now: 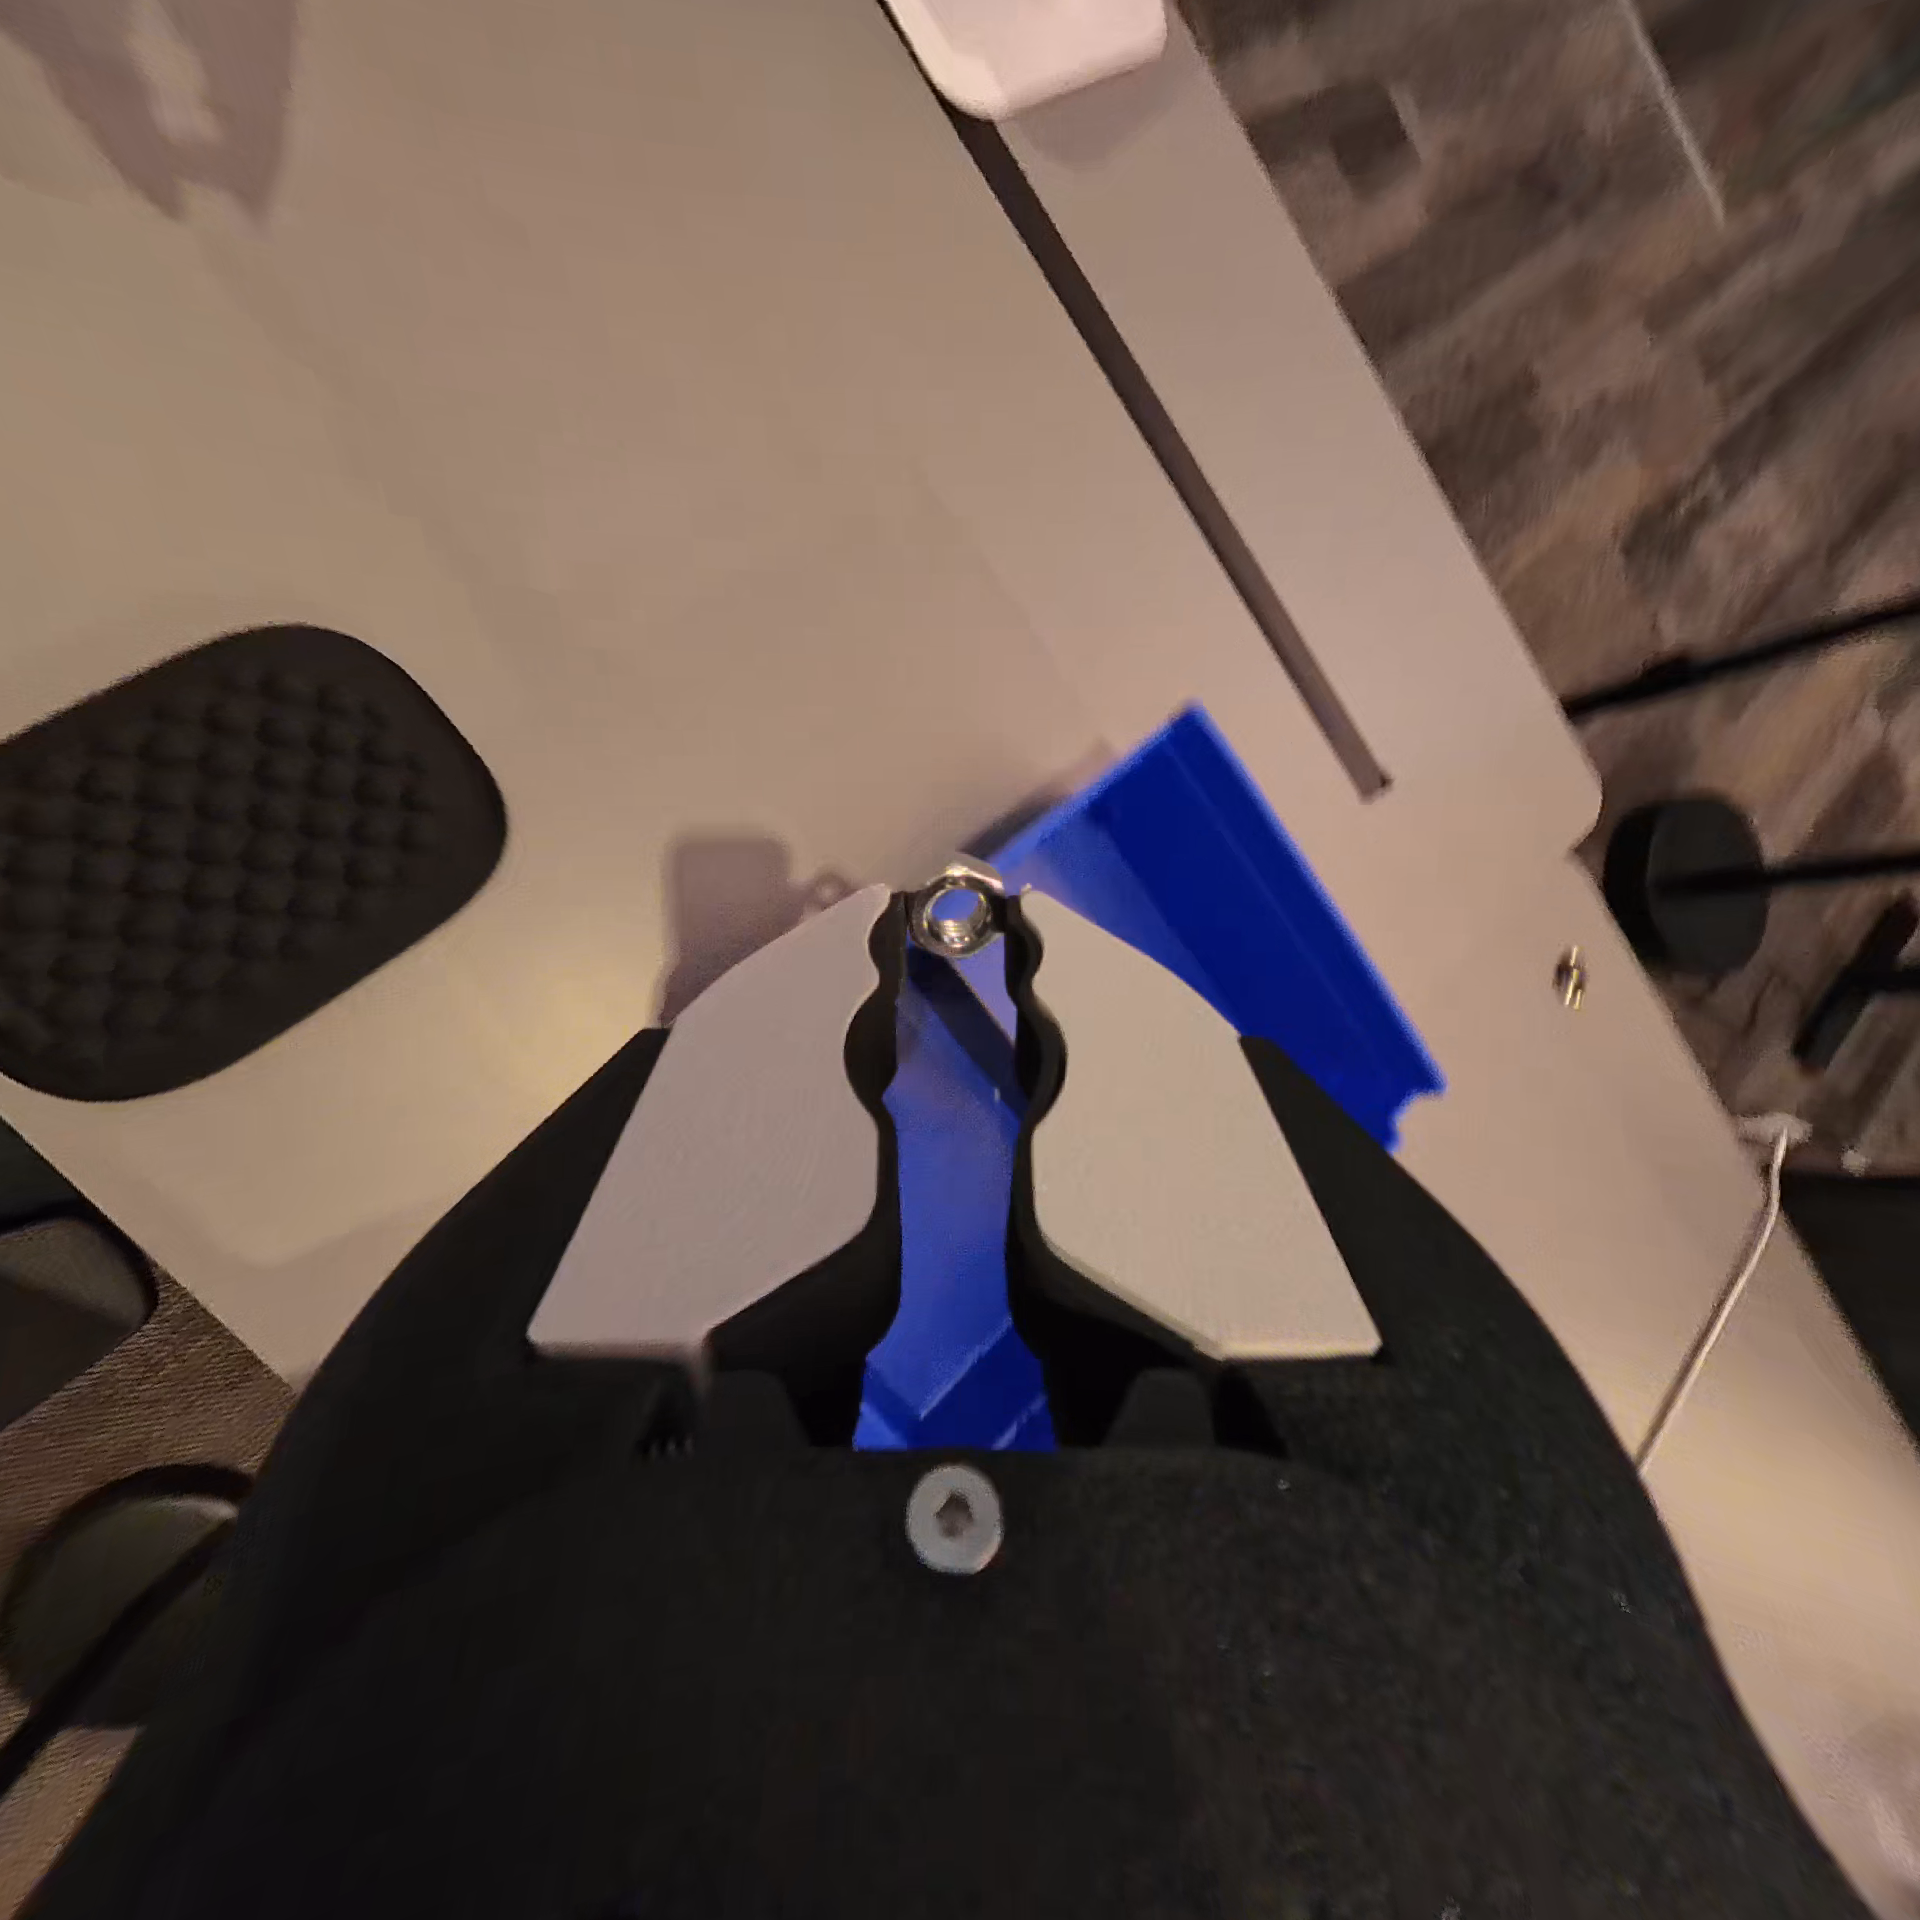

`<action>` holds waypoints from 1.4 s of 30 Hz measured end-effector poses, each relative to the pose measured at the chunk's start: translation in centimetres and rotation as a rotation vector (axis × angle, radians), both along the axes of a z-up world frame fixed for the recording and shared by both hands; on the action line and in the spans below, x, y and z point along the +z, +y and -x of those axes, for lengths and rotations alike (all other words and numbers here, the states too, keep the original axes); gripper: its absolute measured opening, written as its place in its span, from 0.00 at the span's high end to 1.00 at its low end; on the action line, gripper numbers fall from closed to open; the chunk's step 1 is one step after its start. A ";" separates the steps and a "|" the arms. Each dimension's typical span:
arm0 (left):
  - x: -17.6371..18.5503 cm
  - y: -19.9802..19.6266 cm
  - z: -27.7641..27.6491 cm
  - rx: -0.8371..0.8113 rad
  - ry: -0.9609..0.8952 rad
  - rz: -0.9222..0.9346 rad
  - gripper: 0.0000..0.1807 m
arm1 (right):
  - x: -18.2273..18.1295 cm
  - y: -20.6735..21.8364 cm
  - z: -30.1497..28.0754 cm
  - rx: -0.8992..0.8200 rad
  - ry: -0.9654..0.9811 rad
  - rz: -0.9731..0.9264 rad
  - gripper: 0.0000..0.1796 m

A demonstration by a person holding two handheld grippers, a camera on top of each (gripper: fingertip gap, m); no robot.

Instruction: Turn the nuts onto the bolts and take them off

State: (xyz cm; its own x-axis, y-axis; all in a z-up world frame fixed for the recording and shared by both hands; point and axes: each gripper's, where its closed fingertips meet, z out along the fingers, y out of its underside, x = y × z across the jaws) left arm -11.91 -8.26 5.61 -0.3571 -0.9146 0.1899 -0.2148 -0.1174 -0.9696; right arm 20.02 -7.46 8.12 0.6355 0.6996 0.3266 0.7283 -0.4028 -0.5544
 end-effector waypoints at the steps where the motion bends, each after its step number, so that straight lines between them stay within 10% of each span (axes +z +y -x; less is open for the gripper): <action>1: 0.2 0.3 0.1 0.019 -0.005 -0.001 0.90 | -0.9 0.0 -1.5 -0.048 -0.016 0.026 0.91; 20: 2.5 0.7 1.2 0.110 -0.043 -0.046 0.90 | -21.0 -2.8 -10.9 -0.365 -0.146 0.589 0.90; 37: 2.1 0.3 1.2 0.093 -0.016 -0.049 0.90 | -22.4 -2.8 -11.8 -0.378 -0.132 0.574 0.87; 42: 2.0 0.6 0.9 0.108 -0.014 -0.052 0.90 | -18.0 -2.8 -11.8 -0.364 -0.177 0.467 0.87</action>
